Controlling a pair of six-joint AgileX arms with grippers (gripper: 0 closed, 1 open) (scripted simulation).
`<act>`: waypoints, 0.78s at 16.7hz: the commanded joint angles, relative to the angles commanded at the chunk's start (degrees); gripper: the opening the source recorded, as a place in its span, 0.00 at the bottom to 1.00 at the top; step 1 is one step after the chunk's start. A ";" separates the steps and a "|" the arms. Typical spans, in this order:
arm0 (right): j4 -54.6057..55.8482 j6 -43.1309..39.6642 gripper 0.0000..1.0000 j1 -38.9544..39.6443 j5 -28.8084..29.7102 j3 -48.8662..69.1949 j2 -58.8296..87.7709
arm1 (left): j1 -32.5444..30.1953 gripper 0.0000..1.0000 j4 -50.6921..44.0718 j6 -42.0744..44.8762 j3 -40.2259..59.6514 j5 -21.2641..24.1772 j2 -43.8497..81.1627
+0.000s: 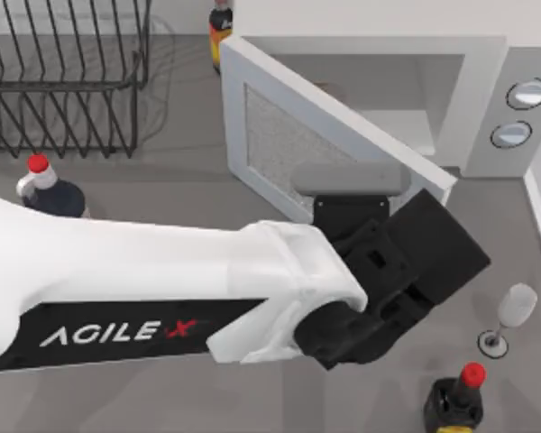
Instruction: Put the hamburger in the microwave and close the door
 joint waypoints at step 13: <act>0.00 0.00 1.00 0.00 0.00 0.00 0.00 | -5.42 0.00 -12.34 -5.96 27.26 -2.71 17.88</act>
